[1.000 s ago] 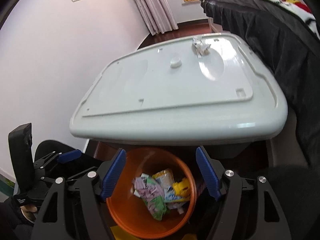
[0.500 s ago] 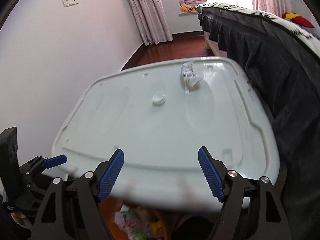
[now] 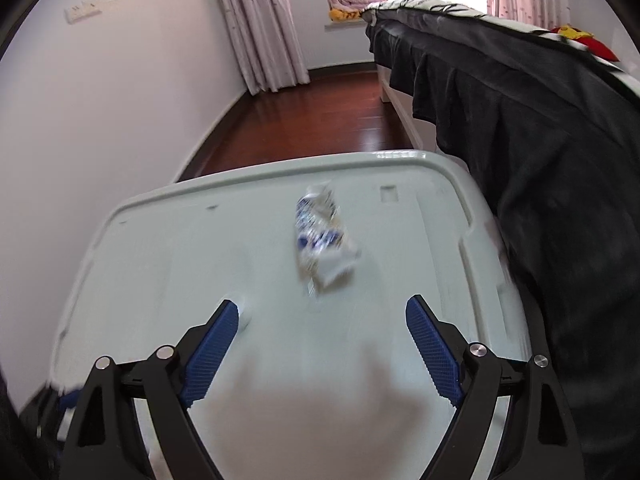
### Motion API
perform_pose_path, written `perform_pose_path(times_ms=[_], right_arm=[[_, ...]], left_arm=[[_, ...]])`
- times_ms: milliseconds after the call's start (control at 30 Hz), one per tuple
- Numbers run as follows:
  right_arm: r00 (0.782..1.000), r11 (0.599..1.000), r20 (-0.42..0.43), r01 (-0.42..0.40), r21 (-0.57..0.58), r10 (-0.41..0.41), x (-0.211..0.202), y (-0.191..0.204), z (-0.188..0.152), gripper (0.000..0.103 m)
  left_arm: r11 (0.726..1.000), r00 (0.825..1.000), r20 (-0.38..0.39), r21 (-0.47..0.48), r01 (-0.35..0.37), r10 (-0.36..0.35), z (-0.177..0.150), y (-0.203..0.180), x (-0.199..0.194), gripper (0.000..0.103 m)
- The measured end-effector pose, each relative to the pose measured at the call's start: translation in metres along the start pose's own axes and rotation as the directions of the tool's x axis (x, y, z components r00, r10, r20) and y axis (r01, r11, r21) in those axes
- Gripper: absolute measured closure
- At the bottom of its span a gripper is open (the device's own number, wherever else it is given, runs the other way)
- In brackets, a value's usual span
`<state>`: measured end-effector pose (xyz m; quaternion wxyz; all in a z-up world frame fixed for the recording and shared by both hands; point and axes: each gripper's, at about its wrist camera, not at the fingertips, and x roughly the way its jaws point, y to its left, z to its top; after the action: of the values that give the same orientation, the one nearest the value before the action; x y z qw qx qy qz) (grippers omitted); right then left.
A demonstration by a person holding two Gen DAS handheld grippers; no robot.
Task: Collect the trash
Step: 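Grasp the white-blue plastic wrapper with the right tool while the left tool grasps the white bottle cap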
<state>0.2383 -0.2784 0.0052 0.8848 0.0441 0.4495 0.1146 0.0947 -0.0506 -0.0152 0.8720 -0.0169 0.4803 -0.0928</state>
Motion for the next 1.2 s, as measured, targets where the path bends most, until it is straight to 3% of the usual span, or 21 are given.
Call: perform_pose_path(times_ms=[100,333,533,600,700,833,967,1100,1200], right_arm=[[0.999,0.999,-0.023,0.024,-0.031,-0.025,0.034,0.007,0.024,0.019],[0.995,0.997,-0.083,0.053,-0.058,-0.057,0.096,0.023,0.057,0.021],[0.991,0.992,-0.090,0.093,-0.080,-0.100,0.115,0.023,0.054,0.065],[0.990,0.989,-0.080,0.104,-0.108,-0.113,0.112,0.024,0.049,0.089],[0.993,0.994,-0.070,0.086,-0.070,-0.091,0.097,0.017,0.042,0.098],[0.999,0.998,0.029,-0.032,0.057,0.030,0.031,0.005,0.026,0.098],[0.985,0.978,0.140,-0.120,0.168,0.097,-0.039,-0.013,-0.004,0.098],[0.973,0.966,0.220,-0.121,0.228,0.070,-0.090,-0.035,-0.049,0.098],[0.979,0.963,0.202,-0.093,0.254,0.041,-0.099,-0.048,-0.080,0.098]], left_arm=[[0.998,0.999,-0.031,-0.054,0.025,-0.027,0.001,0.007,0.008,0.013],[0.997,0.999,-0.044,-0.079,-0.014,0.010,0.001,0.010,0.011,0.013],[0.996,0.999,-0.038,-0.083,0.016,-0.020,-0.002,0.010,0.008,0.013],[0.997,0.999,-0.035,-0.072,0.013,-0.016,-0.002,0.008,0.007,0.013],[0.998,0.999,-0.026,-0.063,0.018,-0.019,-0.003,0.005,0.006,0.013],[0.999,1.000,0.009,-0.035,-0.002,0.002,0.000,0.001,0.006,0.013],[1.000,1.000,0.025,-0.008,0.017,-0.017,0.014,-0.008,0.012,0.013],[0.999,0.999,0.040,0.051,0.006,-0.008,0.038,-0.027,0.032,0.013],[0.997,1.000,0.024,0.080,0.005,-0.007,0.060,-0.038,0.060,0.013]])
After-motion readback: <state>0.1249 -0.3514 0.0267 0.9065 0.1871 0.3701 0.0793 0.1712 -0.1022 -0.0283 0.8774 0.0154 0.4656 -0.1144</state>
